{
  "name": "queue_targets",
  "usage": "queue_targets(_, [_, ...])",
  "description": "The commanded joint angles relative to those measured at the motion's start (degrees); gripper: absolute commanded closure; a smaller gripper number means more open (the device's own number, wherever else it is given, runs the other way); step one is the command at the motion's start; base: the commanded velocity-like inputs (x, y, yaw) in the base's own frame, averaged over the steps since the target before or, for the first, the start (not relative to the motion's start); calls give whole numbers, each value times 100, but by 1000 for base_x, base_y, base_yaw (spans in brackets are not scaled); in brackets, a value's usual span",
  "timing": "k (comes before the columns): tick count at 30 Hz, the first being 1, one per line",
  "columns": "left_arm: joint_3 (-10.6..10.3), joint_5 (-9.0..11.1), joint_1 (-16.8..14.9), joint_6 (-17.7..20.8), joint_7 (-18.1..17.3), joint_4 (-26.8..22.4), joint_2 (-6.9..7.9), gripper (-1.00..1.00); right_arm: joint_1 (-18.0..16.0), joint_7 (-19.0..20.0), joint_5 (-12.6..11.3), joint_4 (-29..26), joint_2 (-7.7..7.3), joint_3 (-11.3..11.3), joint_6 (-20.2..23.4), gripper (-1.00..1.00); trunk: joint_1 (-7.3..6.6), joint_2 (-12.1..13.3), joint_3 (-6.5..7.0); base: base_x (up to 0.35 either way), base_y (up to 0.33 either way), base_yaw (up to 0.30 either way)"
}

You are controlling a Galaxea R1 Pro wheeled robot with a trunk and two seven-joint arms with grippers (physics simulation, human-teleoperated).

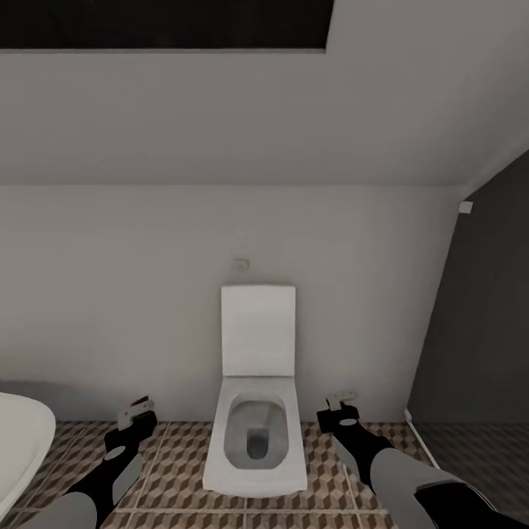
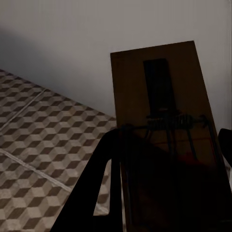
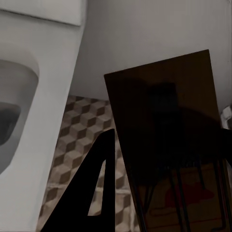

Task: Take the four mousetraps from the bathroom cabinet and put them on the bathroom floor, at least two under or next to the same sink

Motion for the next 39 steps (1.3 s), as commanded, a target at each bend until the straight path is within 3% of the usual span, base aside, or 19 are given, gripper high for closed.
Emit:
queue_targets(1, [-53, 33, -4, -15, 50, -2, 2, 100, -5, -7, 27, 6, -5, 21, -1, 100, 1, -3, -6, 54, 0, 0])
queue_targets(8, [-64, -53, -3, -7, 50, -4, -31, 100, -5, -7, 17, 6, -93, 21, 8, 100, 1, -3, -6, 14, 0, 0])
queue_targets(13, [-45, -476, -4, 12, 115, 0, -151, 100, -5, 34, 3, 6, -275, 5, 5, 100, 1, -3, -6, 1, 0, 0])
queue_targets(17, [-27, -604, -4, 37, 138, 4, -213, 100, -5, 49, 6, 6, -294, -10, 8, 100, 1, -3, -6, 0, 0, 0])
queue_targets(29, [-21, -623, -4, 42, 61, 32, -239, 100, -5, 48, 9, 6, -275, -6, 61, 100, 1, -3, -6, 0, 0, 0])
queue_targets(39, [-22, -615, 0, 24, 28, 12, -263, 100, -5, 46, 5, 6, -255, -6, 78, 100, 220, -404, -186, 0, 0, 0])
